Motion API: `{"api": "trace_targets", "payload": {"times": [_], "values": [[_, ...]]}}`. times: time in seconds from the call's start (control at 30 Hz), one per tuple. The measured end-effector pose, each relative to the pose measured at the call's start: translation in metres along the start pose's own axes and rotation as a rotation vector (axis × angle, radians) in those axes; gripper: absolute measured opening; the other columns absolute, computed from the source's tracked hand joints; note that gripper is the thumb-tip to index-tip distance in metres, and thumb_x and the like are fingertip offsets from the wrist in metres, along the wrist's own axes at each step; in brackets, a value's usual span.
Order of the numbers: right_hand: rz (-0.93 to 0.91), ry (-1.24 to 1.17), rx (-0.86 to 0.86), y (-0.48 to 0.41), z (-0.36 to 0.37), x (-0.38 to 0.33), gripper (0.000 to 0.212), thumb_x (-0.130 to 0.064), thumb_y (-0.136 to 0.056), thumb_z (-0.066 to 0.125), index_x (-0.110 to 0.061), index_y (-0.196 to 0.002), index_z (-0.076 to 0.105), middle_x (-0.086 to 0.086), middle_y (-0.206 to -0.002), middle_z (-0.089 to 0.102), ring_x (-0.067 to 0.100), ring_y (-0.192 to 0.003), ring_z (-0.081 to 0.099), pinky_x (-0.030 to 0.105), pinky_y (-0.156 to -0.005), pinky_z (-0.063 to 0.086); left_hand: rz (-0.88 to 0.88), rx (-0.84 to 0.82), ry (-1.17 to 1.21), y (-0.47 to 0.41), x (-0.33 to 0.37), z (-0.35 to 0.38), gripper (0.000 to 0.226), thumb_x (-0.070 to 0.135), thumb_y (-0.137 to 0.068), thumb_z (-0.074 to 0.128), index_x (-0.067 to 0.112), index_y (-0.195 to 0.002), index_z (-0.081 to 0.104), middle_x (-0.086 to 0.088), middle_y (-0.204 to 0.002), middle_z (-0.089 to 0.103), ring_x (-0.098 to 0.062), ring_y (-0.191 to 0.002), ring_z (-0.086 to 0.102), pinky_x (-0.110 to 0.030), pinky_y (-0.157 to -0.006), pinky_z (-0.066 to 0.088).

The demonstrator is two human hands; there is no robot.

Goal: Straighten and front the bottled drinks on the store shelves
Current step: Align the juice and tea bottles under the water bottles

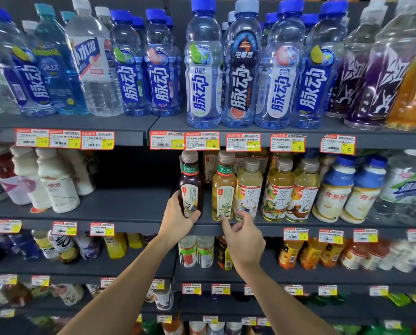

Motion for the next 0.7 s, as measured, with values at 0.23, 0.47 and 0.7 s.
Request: {"api": "trace_targets", "payload": {"times": [0.23,0.47,0.7], "values": [[0.093,0.069,0.038,0.011,0.016,-0.027,0.066,-0.062,-0.087,0.064,-0.021,-0.138,0.055,-0.018,-0.058,0.055,-0.002,-0.057,0.049,0.02,-0.05,0.028,0.032,0.031,-0.025,0.003,-0.006,0.002,0.065,0.029,-0.088,0.076,0.019,-0.143,0.043,0.002,-0.134,0.057,-0.013,-0.118,0.056,-0.031,-0.098,0.047],[0.302,0.044,0.061,0.009,0.03,-0.04,0.067,-0.061,-0.086,0.067,-0.021,-0.137,0.049,-0.017,-0.068,0.064,0.012,-0.076,0.068,0.028,-0.059,0.032,0.02,0.056,0.006,0.001,-0.009,0.006,0.062,0.026,-0.087,0.077,0.025,-0.14,0.045,0.005,-0.131,0.057,-0.008,-0.113,0.054,-0.029,-0.093,0.045],[0.401,0.043,0.099,0.009,0.037,-0.05,0.062,-0.058,-0.085,0.069,-0.021,-0.129,0.045,-0.003,-0.091,0.074,0.026,-0.088,0.072,0.031,-0.066,0.036,0.024,0.066,0.027,-0.001,-0.012,0.007,0.063,0.025,-0.086,0.078,0.027,-0.139,0.044,0.007,-0.129,0.058,-0.009,-0.114,0.055,-0.028,-0.093,0.045]]}}
Point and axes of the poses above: each hand's wrist, its own y-axis away from the middle knuckle, its own z-axis out of the palm, x = y × z, the point moved 3 cm from there along -y, towards the middle knuckle
